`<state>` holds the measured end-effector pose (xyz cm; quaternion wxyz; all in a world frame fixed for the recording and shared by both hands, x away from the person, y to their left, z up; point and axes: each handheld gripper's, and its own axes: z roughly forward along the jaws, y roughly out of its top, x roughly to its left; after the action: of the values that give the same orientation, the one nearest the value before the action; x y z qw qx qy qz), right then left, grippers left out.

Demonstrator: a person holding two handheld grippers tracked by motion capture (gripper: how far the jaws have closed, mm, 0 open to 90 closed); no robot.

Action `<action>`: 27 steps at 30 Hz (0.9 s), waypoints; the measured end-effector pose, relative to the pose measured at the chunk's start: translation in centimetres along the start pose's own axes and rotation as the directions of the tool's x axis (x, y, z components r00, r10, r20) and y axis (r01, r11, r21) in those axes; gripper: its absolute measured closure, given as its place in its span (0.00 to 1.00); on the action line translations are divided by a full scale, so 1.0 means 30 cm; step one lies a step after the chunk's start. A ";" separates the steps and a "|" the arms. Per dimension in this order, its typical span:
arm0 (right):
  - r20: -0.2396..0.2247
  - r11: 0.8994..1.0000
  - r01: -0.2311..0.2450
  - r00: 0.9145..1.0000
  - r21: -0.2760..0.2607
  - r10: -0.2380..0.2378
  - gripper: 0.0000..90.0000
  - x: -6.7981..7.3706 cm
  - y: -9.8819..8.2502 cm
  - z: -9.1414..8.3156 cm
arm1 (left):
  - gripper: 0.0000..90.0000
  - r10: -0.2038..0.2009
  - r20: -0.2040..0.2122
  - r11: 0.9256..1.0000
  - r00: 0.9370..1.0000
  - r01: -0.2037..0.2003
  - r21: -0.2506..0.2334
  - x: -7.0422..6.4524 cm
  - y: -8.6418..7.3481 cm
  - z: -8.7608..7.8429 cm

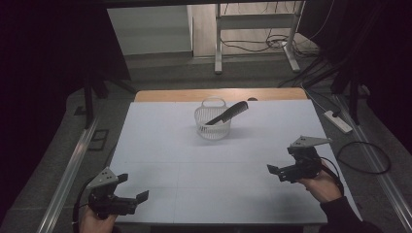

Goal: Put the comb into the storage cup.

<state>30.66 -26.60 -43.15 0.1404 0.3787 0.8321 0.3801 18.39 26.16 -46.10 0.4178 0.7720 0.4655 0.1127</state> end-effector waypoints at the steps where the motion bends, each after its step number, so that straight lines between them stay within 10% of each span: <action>1: 0.002 1.000 0.001 1.000 -0.003 -0.001 0.00 -0.002 -0.003 -0.003 | 0.00 -0.002 0.000 1.000 1.000 0.002 -0.001 0.000 0.000 0.000; 27: 0.086 0.998 -0.063 0.994 0.007 0.062 0.00 -0.028 -0.124 -0.121 | 0.00 -0.010 0.004 1.000 1.000 0.010 -0.002 0.003 0.000 -0.001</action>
<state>27.39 -30.69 -43.49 0.1620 0.4212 0.8149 0.3636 18.43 26.26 -46.11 0.4202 0.7695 0.4683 0.1094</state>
